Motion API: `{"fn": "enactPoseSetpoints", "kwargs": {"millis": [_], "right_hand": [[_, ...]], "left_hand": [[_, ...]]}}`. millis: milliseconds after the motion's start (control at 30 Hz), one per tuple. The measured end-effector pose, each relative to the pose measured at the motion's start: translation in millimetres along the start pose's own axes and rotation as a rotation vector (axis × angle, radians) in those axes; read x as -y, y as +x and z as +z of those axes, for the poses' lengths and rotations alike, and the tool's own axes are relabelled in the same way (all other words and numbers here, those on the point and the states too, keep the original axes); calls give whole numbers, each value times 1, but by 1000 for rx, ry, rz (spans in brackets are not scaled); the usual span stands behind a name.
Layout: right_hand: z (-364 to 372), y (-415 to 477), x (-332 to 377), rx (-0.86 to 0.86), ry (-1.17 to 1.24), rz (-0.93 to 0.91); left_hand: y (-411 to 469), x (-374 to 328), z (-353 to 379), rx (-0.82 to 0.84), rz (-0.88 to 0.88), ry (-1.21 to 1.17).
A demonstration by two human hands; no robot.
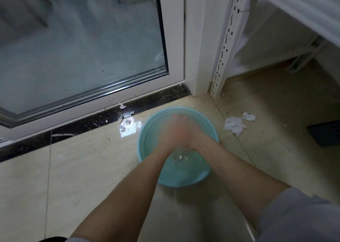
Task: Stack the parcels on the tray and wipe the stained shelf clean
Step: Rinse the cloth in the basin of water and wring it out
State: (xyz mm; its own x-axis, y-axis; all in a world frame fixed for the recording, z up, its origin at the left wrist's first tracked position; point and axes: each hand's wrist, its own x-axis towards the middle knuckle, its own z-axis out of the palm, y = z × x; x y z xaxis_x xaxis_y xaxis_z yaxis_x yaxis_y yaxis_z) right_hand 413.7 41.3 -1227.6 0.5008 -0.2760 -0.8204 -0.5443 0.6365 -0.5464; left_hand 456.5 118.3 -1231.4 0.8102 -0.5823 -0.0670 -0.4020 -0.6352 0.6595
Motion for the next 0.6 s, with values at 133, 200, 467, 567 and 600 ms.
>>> {"fn": "enactPoseSetpoints", "kwargs": {"millis": [133, 200, 467, 567, 600], "right_hand": [[11, -5, 2, -46, 56, -142], [19, -3, 1, -105, 21, -191], [-5, 1, 0, -206, -731, -532], [-31, 14, -3, -261, -873, -470], [-38, 16, -5, -305, -935, -421]], "left_hand": [[6, -7, -5, -37, -22, -66], [7, -10, -6, -39, -64, -117], [11, -3, -11, 163, -588, -679], [16, 24, -8, 132, -503, -334], [15, 33, -6, 119, -459, -170]]}}
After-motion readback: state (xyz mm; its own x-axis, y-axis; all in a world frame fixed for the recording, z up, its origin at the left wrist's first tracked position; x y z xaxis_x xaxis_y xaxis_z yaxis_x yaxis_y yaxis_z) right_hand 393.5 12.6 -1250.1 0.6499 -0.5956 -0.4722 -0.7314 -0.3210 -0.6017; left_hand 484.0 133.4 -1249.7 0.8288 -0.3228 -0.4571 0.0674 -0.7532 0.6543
